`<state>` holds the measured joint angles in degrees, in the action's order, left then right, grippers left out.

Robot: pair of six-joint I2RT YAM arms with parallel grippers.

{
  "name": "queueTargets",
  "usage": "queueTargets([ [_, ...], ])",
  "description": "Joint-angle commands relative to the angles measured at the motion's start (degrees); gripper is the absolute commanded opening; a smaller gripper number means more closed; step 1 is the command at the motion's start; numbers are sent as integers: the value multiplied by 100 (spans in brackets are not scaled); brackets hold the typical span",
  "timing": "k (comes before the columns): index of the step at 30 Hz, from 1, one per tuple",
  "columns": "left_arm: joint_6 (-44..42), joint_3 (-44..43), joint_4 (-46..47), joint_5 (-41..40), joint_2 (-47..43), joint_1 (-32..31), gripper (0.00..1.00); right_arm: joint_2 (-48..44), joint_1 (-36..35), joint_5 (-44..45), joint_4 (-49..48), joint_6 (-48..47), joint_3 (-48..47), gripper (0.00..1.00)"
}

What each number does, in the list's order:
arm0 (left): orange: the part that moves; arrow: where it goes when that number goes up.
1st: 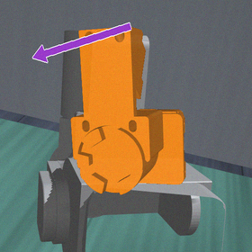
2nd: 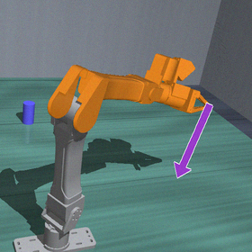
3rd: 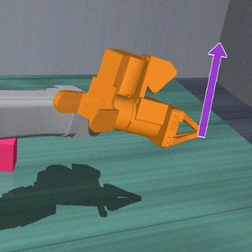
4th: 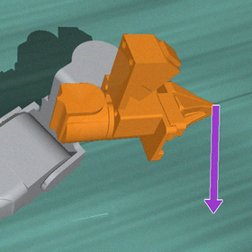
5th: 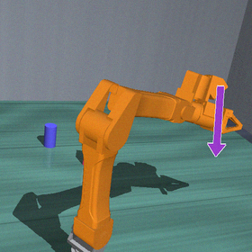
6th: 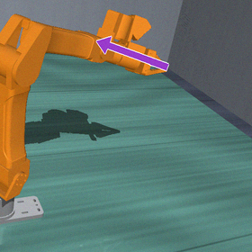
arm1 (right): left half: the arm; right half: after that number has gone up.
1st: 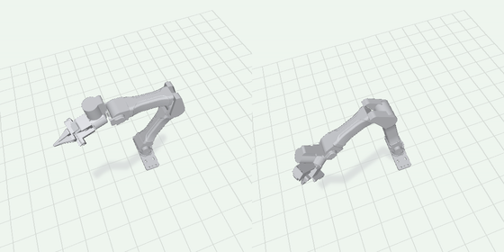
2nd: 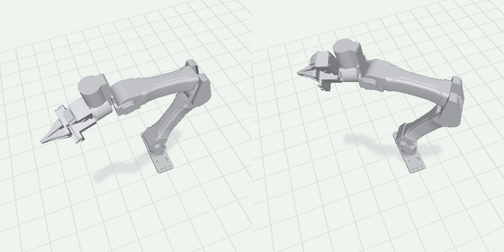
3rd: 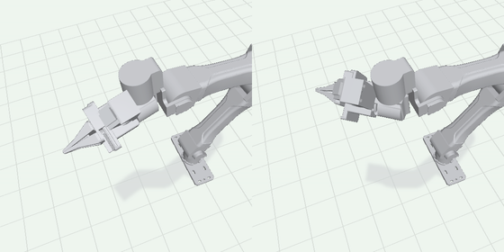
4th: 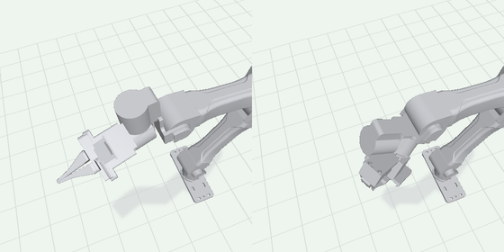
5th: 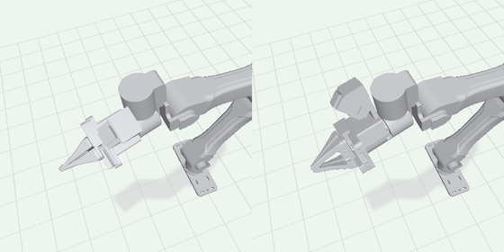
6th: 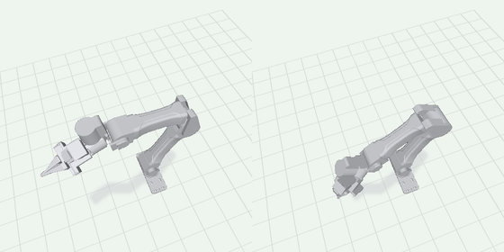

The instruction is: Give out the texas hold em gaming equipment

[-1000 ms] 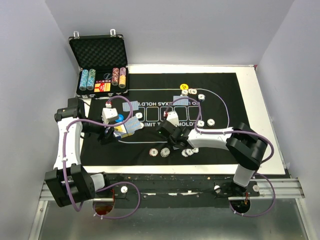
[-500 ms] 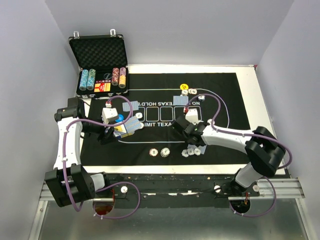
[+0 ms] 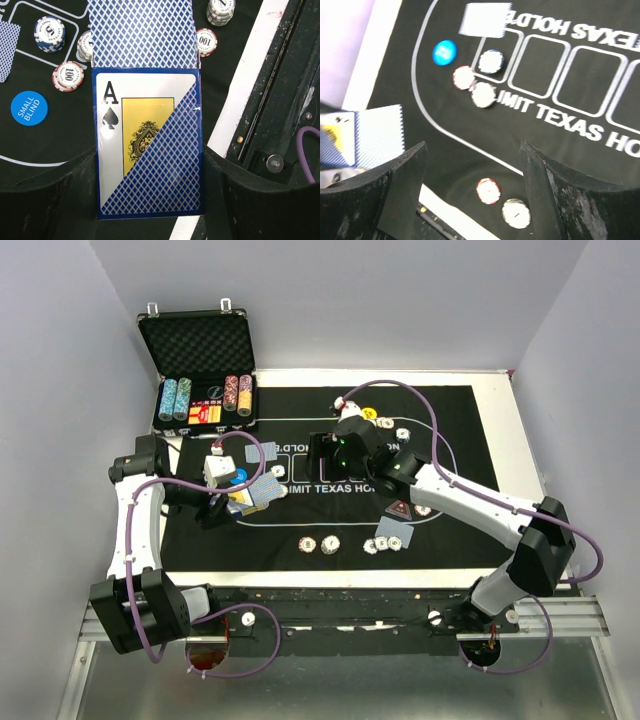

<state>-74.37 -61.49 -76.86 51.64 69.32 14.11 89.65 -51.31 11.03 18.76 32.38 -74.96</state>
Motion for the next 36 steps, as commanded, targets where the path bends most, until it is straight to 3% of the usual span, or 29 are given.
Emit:
queueTargets([
  [1,-157,-91,-1604,338,-50,-13,12,237,-28,-1645,-697,215,-80,84],
  [6,-148,-73,-1604,356,-41,-31,12,641,-28,-2709,-1444,742,-19,86],
  [11,-166,-64,-1604,365,-68,-22,12,957,-55,-3150,-1762,1007,-89,86],
  [21,-192,-65,-1604,408,-182,-57,12,1459,-116,-2993,-1472,989,-485,81],
  [30,-262,-12,-1613,444,-235,-66,12,1117,-64,-2614,-1226,831,-283,79],
  [36,-262,-12,-1613,453,-208,-75,12,932,-28,-2641,-1384,963,-133,72],
])
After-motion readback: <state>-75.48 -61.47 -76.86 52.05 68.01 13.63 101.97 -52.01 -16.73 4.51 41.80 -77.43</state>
